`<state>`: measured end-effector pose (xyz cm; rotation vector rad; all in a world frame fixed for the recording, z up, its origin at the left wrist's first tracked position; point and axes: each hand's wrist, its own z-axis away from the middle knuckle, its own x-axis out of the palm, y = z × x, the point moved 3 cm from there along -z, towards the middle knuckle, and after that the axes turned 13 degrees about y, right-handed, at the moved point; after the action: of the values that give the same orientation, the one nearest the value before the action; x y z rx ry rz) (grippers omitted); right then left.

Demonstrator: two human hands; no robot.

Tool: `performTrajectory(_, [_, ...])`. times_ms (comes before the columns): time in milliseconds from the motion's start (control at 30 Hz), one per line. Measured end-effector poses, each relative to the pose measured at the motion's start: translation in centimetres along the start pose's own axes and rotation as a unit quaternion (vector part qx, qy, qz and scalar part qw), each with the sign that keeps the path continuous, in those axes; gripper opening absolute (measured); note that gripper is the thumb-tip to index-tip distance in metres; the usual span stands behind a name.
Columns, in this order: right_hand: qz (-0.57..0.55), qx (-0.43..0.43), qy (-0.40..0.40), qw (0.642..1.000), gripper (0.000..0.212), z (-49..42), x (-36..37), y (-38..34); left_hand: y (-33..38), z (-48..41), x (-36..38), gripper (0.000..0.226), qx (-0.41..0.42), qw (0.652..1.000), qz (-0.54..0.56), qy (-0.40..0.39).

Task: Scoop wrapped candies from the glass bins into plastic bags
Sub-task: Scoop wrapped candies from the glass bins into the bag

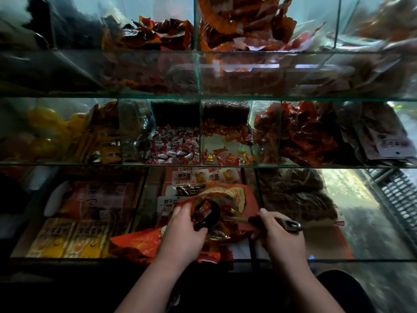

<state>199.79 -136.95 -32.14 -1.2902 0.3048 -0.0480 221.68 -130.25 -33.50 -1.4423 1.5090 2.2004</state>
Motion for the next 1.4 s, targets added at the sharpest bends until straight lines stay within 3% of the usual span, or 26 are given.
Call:
performTrajectory(133, [0.022, -0.064, -0.039, 0.997, 0.026, 0.8, 0.5, -0.5, -0.5, -0.1, -0.3, 0.078, -0.013, 1.0, -0.001, 0.003])
performTrajectory(333, [-0.034, 0.037, -0.021, 0.999, 0.034, -0.2, -0.2, -0.4, -0.9, -0.7, -0.4, 0.08, -0.013, 1.0, -0.001, -0.013])
performTrajectory(600, [-0.087, 0.026, -0.034, 0.995, 0.034, 1.4, -1.8, 0.2, -0.8, -1.6, 0.6, 0.067, 0.024, 0.997, -0.043, -0.064])
performTrajectory(867, [-0.057, -0.036, -0.087, 0.994, 0.02, 2.6, -2.7, -1.6, -1.1, -1.3, 1.3, 0.056, 0.065, 0.996, -0.04, -0.042])
performTrajectory(1000, [-0.009, -0.042, -0.053, 0.998, 0.034, 2.4, -3.5, -1.8, -1.0, -1.0, 1.2, 0.055, 0.087, 0.996, -0.027, -0.028])
performTrajectory(1200, [-0.088, -0.057, -0.033, 0.994, 0.041, 3.2, -5.2, -4.7, 0.9, -0.2, 0.4, 0.047, 0.226, 0.973, -0.027, 0.044])
performTrajectory(1400, [-0.089, -0.127, -0.021, 0.988, 0.034, 4.2, -6.4, -7.2, 2.8, -0.1, -0.4, 0.055, 0.255, 0.963, 0.014, 0.087])
